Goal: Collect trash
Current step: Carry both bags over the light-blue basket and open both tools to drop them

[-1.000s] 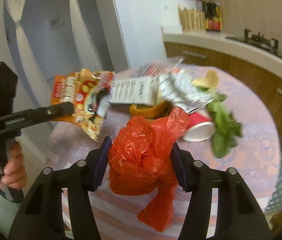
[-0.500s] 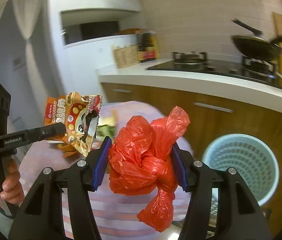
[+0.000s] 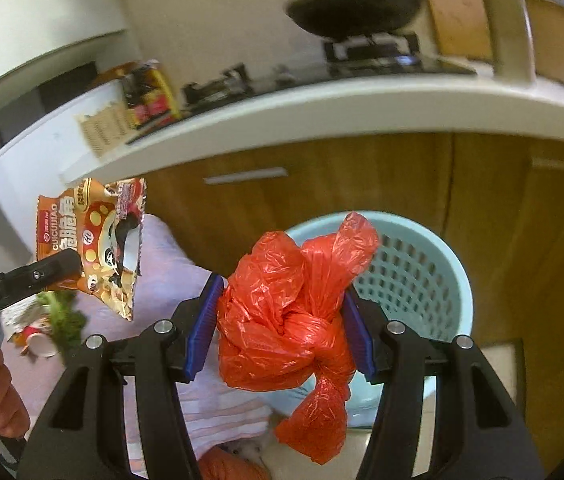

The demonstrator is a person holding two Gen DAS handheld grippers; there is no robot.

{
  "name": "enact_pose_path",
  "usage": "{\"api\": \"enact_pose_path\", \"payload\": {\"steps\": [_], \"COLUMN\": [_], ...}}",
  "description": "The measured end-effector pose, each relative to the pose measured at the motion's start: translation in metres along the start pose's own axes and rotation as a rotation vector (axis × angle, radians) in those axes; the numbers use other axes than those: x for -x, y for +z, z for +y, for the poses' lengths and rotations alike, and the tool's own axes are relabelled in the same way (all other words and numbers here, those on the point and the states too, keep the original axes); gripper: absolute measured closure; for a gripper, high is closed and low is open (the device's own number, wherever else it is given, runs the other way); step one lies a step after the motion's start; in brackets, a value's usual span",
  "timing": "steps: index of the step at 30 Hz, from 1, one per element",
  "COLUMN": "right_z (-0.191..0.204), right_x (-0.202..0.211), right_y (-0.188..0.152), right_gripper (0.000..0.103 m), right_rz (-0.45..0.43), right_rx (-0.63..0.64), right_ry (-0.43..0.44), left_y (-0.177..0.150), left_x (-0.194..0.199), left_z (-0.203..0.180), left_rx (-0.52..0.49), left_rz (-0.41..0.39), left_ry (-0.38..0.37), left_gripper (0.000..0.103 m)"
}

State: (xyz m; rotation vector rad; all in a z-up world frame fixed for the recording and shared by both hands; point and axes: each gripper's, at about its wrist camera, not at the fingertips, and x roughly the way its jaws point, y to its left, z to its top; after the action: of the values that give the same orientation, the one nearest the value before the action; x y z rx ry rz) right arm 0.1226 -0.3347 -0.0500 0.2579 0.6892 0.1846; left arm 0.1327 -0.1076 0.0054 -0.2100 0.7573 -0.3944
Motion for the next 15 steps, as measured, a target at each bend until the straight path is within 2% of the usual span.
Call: {"api": "enact_pose_path", "payload": {"steps": [10, 12, 13, 14, 15], "right_z": [-0.038, -0.045, -0.049, -0.051, -0.053], "right_x": [-0.053, -0.056, -0.058, -0.058, -0.058], "right_y": [0.006, 0.005, 0.004, 0.003, 0.003], "right_gripper": [0.041, 0.036, 0.035, 0.035, 0.035], "right_rz": [0.111, 0.127, 0.133, 0.136, 0.136], "right_rx": [-0.060, -0.080, -0.088, -0.091, -0.090], "right_ry": [-0.079, -0.082, -0.081, -0.083, -0.090], "left_y": [0.007, 0.005, 0.003, 0.002, 0.001], "left_x": [-0.099, -0.111, -0.118, -0.122, -0.124], "left_z": [-0.016, -0.015, -0.015, -0.015, -0.015], "left_rx": [-0.023, -0.024, -0.023, -0.023, -0.027], "left_rz": [0.167, 0.197, 0.216, 0.223, 0.227], "left_ry": [0.003, 0.013, 0.017, 0.019, 0.019], "left_gripper": [0.099, 0.087, 0.075, 0.068, 0.068]}}
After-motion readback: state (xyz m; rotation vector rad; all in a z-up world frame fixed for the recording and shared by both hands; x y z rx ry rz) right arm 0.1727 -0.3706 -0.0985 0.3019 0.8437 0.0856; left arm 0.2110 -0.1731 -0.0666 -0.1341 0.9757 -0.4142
